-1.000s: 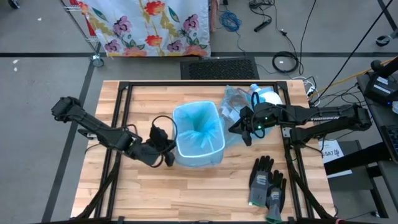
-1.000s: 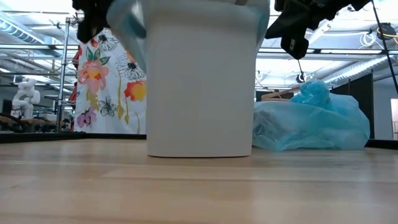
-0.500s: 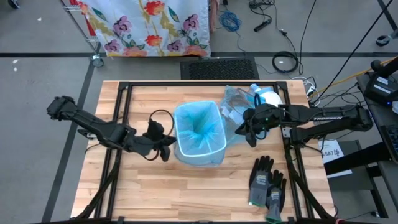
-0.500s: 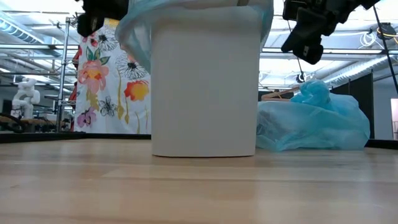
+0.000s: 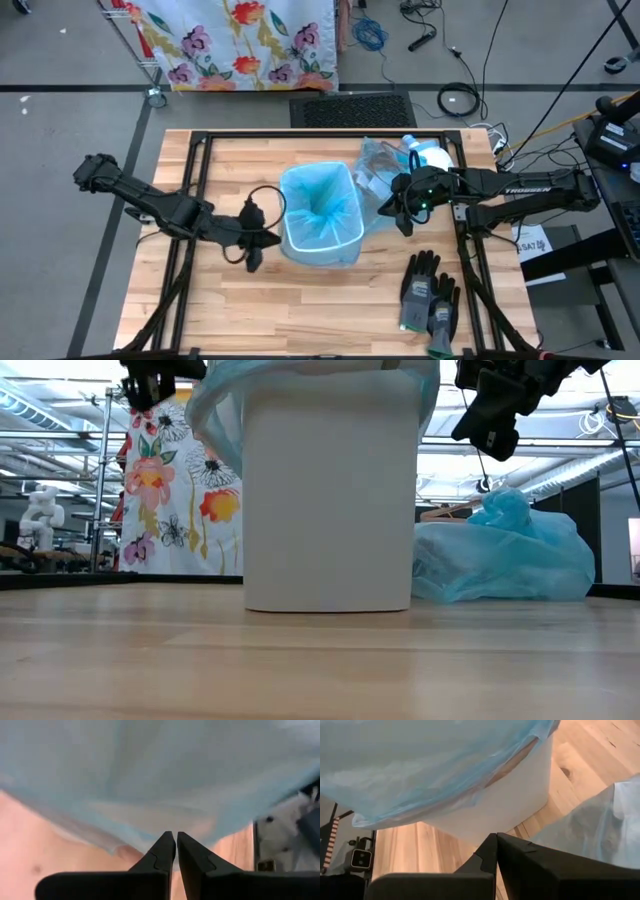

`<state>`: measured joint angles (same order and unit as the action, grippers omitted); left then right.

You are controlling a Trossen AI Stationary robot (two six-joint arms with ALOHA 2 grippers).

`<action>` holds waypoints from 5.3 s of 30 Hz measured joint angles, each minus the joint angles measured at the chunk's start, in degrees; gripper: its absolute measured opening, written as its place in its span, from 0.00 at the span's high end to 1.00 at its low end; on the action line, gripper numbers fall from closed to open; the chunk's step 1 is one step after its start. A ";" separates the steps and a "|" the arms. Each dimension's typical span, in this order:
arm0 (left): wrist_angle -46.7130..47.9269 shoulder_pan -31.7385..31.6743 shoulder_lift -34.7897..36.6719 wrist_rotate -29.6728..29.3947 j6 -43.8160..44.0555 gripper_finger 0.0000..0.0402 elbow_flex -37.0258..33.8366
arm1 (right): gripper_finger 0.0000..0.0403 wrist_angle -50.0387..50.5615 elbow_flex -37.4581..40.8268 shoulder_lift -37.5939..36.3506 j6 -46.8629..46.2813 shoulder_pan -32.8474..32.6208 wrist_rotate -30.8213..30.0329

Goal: Place trash/remove bag and relplace
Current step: Return to Home Position

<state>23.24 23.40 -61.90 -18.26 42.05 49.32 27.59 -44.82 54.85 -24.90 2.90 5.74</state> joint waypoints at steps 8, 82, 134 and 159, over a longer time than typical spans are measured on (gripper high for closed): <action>-2.72 -1.57 10.11 1.64 -15.91 0.93 -5.51 | 1.00 -1.27 0.00 0.05 -3.84 0.02 -0.86; -10.30 -59.99 57.29 39.14 -43.74 0.93 -42.73 | 1.00 0.02 0.00 0.59 -25.45 0.08 -14.99; -1.70 -61.16 61.56 46.27 -45.40 0.93 -42.82 | 1.00 2.56 0.00 0.57 -22.50 0.00 -18.91; -1.70 -61.16 61.56 46.27 -45.44 0.93 -42.82 | 1.00 -5.75 8.44 -27.01 0.69 -8.60 -18.02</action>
<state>21.54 -37.76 -0.34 28.01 -3.40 6.50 21.85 -36.37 27.84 -24.20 -5.70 -12.28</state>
